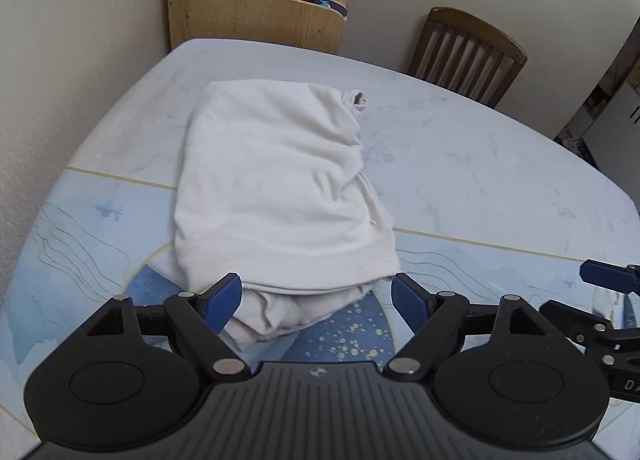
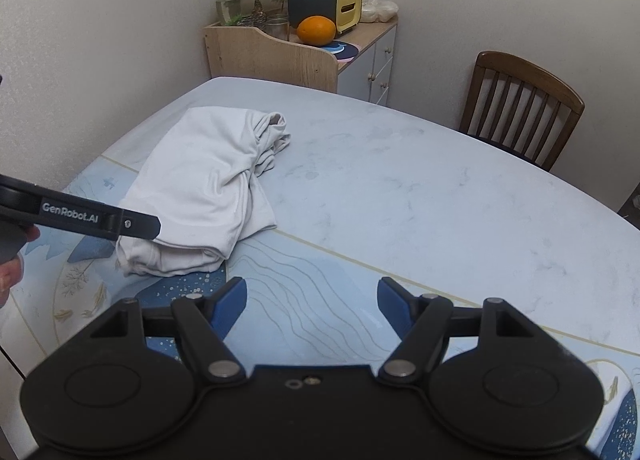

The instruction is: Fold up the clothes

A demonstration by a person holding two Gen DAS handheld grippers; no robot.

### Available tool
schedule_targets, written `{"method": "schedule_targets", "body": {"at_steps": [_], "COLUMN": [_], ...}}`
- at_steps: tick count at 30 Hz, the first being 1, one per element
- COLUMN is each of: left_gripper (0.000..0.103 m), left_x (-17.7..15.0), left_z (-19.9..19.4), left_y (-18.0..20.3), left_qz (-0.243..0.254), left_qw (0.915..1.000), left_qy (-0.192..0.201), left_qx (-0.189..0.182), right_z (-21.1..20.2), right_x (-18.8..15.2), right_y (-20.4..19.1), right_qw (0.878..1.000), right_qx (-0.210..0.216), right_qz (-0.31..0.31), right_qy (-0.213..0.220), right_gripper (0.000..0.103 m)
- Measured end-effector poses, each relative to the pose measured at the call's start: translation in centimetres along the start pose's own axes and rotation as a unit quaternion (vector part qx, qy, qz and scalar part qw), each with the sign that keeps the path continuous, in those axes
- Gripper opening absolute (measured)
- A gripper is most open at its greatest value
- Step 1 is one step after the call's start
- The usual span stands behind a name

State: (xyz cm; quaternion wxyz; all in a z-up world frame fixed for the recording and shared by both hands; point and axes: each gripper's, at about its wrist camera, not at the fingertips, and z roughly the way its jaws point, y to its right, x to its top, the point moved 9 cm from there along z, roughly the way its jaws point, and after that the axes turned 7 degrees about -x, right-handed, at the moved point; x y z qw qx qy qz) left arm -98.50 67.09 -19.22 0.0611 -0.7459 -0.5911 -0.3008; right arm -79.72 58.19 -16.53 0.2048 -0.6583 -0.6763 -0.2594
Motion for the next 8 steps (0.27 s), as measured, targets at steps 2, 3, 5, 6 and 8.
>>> {"method": "schedule_targets", "body": {"at_steps": [2, 3, 5, 6, 8], "left_gripper": [0.082, 0.082, 0.082, 0.082, 0.082], "left_x": [0.08, 0.12, 0.16, 0.14, 0.08], "left_z": [0.02, 0.03, 0.06, 0.09, 0.11], "left_y": [0.06, 0.1, 0.21, 0.28, 0.44], "left_qz": [0.006, 0.008, 0.011, 0.012, 0.018], "left_qw": [1.0, 1.0, 0.9999, 0.9999, 0.9998], "left_qy": [0.0, -0.001, -0.001, -0.003, -0.003], "left_qx": [0.001, 0.001, -0.002, -0.003, -0.002], "right_z": [0.0, 0.0, 0.03, 0.04, 0.09], "right_x": [-0.04, -0.06, -0.01, -0.03, -0.17], "right_y": [-0.08, -0.12, -0.17, -0.19, -0.26], "right_qw": [1.0, 1.0, 1.0, 1.0, 1.0], "right_qx": [0.002, 0.003, 0.001, 0.0, 0.0], "right_qz": [0.0, 0.0, -0.001, -0.001, -0.003], "right_qy": [-0.001, -0.001, -0.001, -0.001, -0.003], "right_gripper": [0.103, 0.103, 0.103, 0.103, 0.103]}}
